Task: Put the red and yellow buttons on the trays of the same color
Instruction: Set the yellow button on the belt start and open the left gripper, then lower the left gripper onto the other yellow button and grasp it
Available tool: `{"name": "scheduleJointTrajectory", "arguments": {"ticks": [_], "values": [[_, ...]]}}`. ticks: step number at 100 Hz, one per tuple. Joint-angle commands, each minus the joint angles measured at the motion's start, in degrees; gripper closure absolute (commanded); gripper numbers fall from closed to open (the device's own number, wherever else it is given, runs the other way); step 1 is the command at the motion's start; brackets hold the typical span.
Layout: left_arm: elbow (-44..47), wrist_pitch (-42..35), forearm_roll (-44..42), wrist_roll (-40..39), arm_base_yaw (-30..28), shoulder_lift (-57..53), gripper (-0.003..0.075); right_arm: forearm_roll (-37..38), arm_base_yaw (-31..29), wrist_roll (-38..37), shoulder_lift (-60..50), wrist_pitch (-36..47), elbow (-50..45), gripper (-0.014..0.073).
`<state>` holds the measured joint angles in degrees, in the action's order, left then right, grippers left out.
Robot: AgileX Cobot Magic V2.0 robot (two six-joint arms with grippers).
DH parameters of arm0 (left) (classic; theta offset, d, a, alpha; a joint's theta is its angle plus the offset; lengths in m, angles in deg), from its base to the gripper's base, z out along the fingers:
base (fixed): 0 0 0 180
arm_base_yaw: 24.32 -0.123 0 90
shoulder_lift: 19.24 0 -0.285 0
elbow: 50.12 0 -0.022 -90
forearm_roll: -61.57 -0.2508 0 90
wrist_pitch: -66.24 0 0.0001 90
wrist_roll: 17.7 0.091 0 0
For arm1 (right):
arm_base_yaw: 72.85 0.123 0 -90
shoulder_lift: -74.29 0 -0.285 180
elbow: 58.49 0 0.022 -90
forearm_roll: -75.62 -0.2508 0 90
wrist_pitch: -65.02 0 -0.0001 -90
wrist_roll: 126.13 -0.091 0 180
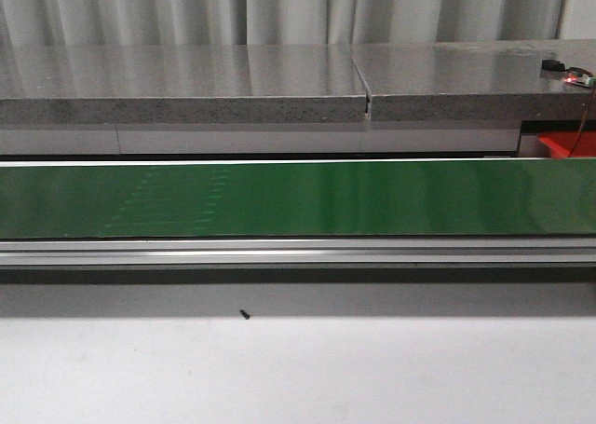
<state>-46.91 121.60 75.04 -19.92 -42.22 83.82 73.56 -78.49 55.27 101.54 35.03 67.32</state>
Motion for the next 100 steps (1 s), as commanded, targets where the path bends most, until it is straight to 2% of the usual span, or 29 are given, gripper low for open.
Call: {"name": "scheduleJointTrajectory", "arguments": {"ticks": [1,33,49,61,79,100], "values": [[-1.3,-2.0,2.5,0.2,0.3,-2.8,0.0137,-0.3,-0.1,0.3,0.3,4.3,1.4,0.0652],[-4.8,-7.2,4.4,-1.7,0.0,-2.9,0.0156,-0.3,-0.1,0.3,0.3,4.3,1.4,0.0652],[-5.3,-10.7,4.5,-8.6,-3.0,-2.1,0.0156,-0.3,-0.1,0.3,0.3,4.3,1.4,0.0652],[-5.3,-10.7,5.2,-13.3,-5.6,0.4,0.0156,-0.3,-0.1,0.3,0.3,4.3,1.4,0.0652],[-5.3,-11.3,10.7,-13.5,-6.6,4.8,0.0156,-0.3,-0.1,0.3,0.3,4.3,1.4,0.0652],[-6.3,-14.3,11.2,-16.6,-6.6,9.2,0.0164,-0.3,-0.1,0.3,0.3,4.3,1.4,0.0652]]}}
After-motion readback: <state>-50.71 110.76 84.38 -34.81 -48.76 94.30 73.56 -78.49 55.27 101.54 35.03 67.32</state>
